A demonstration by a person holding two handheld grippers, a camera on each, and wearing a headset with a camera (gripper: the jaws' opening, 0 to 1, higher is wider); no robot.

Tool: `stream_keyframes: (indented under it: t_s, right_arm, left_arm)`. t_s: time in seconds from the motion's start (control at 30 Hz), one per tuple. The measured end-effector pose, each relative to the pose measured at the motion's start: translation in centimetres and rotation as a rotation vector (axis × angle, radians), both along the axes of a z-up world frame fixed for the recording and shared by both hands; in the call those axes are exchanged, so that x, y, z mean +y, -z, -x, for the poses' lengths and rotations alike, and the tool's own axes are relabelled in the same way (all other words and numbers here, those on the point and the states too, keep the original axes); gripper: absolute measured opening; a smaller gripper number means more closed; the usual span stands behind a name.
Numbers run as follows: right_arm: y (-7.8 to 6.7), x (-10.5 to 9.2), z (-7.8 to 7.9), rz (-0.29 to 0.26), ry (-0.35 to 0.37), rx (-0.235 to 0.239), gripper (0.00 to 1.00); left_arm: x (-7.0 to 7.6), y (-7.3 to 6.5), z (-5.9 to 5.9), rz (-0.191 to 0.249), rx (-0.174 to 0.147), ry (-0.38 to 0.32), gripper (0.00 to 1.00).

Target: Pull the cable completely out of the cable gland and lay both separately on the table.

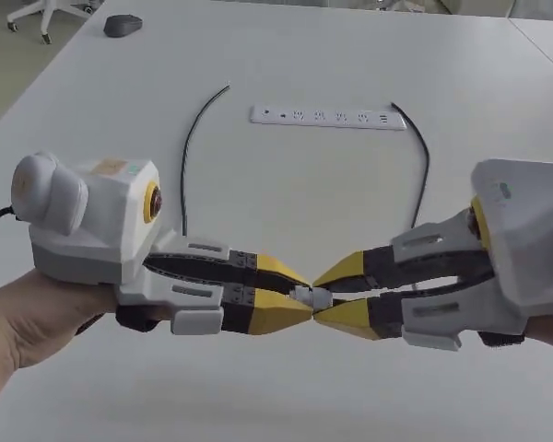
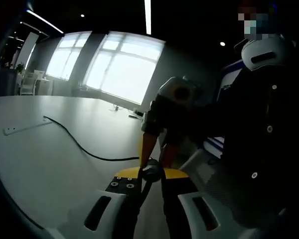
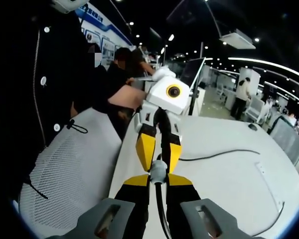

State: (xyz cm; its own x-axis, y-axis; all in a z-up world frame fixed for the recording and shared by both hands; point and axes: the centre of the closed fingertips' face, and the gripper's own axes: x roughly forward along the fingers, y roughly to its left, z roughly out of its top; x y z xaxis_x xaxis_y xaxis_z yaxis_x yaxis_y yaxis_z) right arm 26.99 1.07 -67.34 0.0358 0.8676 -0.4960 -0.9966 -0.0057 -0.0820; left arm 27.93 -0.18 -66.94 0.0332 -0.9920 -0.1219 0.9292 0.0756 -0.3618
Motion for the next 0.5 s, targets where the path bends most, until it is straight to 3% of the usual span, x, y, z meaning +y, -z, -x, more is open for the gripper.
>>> stream_keyframes:
  t_s: [0.17, 0.37, 0.5]
  right_arm:
    - [-0.10, 0.09, 0.10, -0.006, -0.001, 0.006, 0.05]
    - [-0.10, 0.12, 0.05, -0.008, 0.000, 0.004, 0.05]
    - [-0.08, 0.14, 0.01, -0.006, 0.001, 0.003, 0.06]
  left_arm:
    - [0.05, -0.07, 0.05, 0.003, 0.016, 0.000, 0.16]
    - [0.05, -0.08, 0.02, -0.006, -0.017, -0.004, 0.15]
    - [0.06, -0.07, -0.04, -0.011, -0.019, -0.005, 0.15]
